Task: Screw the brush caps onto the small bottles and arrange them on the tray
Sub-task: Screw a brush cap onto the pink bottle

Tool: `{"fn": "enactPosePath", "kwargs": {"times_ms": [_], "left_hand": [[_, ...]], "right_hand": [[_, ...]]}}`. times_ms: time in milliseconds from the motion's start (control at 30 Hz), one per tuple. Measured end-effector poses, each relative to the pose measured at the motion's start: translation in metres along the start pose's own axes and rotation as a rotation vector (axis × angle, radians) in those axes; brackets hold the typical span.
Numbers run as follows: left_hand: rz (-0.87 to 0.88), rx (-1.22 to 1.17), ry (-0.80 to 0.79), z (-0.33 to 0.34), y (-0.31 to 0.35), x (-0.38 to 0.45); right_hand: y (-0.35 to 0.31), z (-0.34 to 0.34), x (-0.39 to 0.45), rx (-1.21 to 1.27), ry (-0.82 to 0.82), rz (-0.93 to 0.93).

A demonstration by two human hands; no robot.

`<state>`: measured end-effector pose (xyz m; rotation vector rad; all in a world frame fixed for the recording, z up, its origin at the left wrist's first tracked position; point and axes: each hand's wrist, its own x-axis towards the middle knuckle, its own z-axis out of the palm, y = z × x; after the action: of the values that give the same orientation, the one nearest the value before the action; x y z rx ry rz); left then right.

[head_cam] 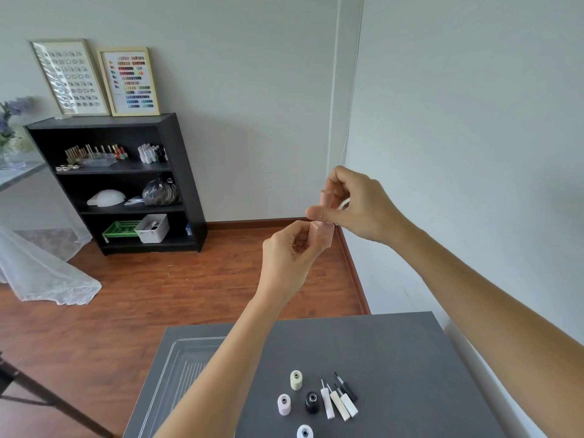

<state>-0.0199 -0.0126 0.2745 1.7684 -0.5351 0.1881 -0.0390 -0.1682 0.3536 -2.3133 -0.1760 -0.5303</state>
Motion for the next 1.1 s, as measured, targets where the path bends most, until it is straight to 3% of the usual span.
{"fn": "enactPosePath", "kwargs": {"times_ms": [167, 300, 433, 500, 700, 800, 933, 1000, 1100], "left_hand": [[0.006, -0.016, -0.005, -0.002, 0.0, 0.0], [-0.001, -0.012, -0.009, 0.0, 0.0, 0.001], [-0.01, -0.021, -0.016, 0.003, 0.0, 0.003], [-0.002, -0.025, -0.027, 0.005, 0.001, 0.005], [-0.017, -0.03, -0.009, 0.007, 0.0, 0.008], [-0.005, -0.012, -0.012, 0.009, -0.001, 0.009], [-0.011, -0.01, -0.026, 0.014, -0.001, 0.007], [-0.01, -0.012, -0.032, 0.016, 0.0, 0.007], [-0.015, -0.01, -0.022, 0.018, 0.0, 0.009]], "right_hand": [[0.008, -0.007, -0.001, 0.426, -0.328, -0.012], [0.008, -0.007, -0.001, 0.441, -0.201, -0.009], [0.003, 0.001, 0.001, 0.196, 0.055, -0.012], [0.003, 0.006, 0.002, 0.075, 0.099, -0.023], [0.019, -0.007, -0.001, 0.476, -0.289, 0.016], [0.023, -0.007, -0.003, 0.543, -0.192, 0.014], [0.022, -0.002, -0.002, 0.29, 0.053, 0.02], [0.024, -0.001, -0.004, 0.196, 0.051, -0.009], [0.031, -0.005, -0.005, 0.361, -0.132, -0.02]]}}
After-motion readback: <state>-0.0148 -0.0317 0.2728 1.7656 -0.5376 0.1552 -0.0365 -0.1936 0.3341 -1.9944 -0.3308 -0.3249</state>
